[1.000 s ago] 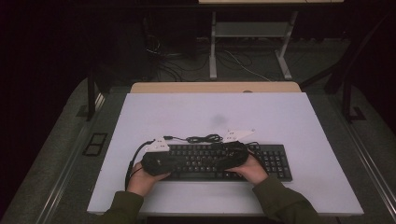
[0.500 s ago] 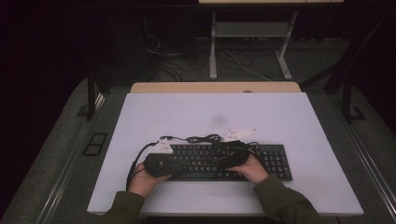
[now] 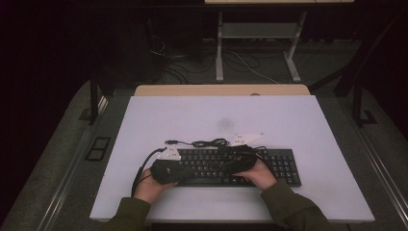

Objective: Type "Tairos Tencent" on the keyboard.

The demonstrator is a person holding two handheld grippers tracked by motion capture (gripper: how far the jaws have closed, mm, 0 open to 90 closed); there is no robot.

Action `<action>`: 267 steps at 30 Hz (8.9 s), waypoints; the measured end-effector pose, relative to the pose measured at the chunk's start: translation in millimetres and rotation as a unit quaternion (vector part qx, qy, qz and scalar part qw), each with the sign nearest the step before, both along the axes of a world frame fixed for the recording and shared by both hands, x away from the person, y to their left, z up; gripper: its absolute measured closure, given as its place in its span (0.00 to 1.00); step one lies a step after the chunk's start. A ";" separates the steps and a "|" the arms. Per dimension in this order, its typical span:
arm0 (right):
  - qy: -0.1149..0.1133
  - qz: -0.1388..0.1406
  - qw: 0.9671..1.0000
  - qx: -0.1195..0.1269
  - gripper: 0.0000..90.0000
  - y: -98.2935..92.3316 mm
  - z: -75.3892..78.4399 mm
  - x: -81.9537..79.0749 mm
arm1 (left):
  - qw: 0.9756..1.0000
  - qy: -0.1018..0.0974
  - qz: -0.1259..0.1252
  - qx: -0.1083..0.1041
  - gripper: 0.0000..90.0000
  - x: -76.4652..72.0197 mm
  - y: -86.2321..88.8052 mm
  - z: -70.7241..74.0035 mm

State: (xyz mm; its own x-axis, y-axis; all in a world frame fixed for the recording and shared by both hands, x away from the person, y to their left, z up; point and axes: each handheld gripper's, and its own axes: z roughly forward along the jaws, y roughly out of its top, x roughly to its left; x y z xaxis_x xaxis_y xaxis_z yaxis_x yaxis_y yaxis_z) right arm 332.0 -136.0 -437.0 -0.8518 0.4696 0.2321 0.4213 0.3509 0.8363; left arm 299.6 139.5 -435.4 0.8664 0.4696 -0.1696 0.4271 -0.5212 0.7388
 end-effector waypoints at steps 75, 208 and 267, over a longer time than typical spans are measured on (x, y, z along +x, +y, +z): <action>0.001 0.000 1.000 0.002 0.27 1.9 -0.3 -0.3 | 0.998 -0.021 0.065 -0.008 0.99 27.2 9.5 1.0; 0.030 0.062 0.998 -0.009 0.46 5.3 3.4 -9.2 | 0.994 -0.041 0.097 -0.024 0.36 16.8 11.7 6.8; 0.008 0.009 1.000 0.005 0.25 -17.2 3.0 3.3 | 0.999 -0.030 0.042 0.011 0.99 25.5 -28.4 -1.7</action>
